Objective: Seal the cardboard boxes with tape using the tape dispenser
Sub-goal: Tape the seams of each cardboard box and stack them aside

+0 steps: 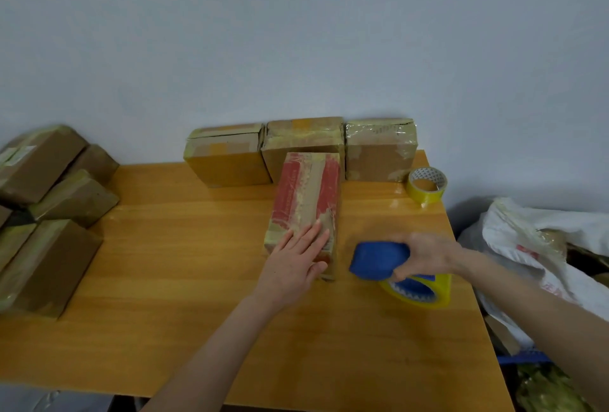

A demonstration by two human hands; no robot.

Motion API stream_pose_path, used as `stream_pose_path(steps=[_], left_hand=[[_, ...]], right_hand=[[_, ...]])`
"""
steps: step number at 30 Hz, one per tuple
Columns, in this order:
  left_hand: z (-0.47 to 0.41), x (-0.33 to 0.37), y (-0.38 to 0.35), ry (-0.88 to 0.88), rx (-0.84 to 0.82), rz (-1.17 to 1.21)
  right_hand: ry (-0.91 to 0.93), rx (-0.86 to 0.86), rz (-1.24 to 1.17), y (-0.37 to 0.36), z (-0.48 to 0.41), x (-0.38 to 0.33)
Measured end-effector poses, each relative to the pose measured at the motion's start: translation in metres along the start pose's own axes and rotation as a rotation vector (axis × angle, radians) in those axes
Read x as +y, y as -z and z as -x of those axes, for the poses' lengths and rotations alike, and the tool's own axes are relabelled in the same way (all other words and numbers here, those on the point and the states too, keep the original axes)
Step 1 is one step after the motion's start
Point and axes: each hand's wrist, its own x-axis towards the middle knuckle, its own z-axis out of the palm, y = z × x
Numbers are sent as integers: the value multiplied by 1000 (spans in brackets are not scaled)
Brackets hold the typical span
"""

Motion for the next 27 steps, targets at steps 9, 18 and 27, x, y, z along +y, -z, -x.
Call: stream_pose_path(steps=[9,18,27], left_hand=[[1,4,-6,-15,10,-8],[1,5,1,0,-22,-7],[15,-25,22,433,247,458]], right_hand=[[-297,392,-1080,-36,7,32],[-531,369,-1207,-71,-6,31],[-91,546,-328,-41,12,-76]])
